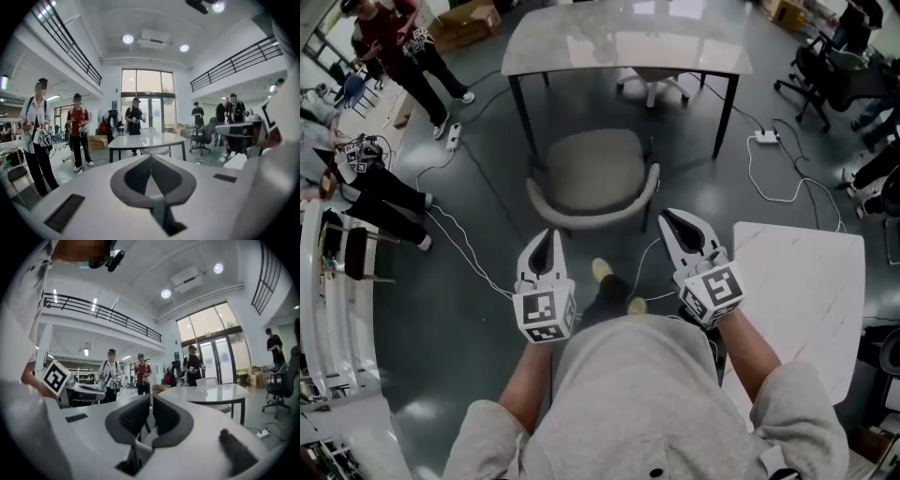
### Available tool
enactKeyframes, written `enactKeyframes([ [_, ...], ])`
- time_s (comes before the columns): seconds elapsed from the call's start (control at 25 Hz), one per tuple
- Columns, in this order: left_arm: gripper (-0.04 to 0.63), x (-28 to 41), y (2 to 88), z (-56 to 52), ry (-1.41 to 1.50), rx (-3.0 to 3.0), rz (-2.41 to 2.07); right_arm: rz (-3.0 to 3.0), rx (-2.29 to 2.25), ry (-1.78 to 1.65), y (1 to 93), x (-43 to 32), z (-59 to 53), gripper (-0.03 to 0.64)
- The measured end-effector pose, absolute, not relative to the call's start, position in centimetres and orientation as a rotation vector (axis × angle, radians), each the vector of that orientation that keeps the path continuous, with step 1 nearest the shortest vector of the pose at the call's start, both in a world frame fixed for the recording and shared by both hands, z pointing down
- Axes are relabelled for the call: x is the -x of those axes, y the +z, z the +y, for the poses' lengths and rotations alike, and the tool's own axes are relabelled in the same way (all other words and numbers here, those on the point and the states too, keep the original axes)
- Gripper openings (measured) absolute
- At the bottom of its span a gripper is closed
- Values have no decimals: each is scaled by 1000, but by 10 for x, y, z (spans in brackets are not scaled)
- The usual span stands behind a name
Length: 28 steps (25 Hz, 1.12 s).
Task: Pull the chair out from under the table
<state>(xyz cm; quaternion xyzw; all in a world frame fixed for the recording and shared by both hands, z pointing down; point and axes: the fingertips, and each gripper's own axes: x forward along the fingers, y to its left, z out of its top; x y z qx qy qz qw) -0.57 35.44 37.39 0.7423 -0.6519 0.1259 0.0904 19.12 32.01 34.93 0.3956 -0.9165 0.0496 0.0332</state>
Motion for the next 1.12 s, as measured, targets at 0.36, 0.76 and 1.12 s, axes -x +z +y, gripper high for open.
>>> enactKeyframes([
  [0.36,15,-42,323,367,267,-2343,-1906,-2949,-1393,445,315,-254,322,38],
  [0.76,15,-42,305,360,217,-2355,-1932,-3027,-1437,406,245,-276,293,38],
  [1.12,15,-37,293,356,198,-2344,-1929,-3041,-1326,642,222,-263,292,38],
])
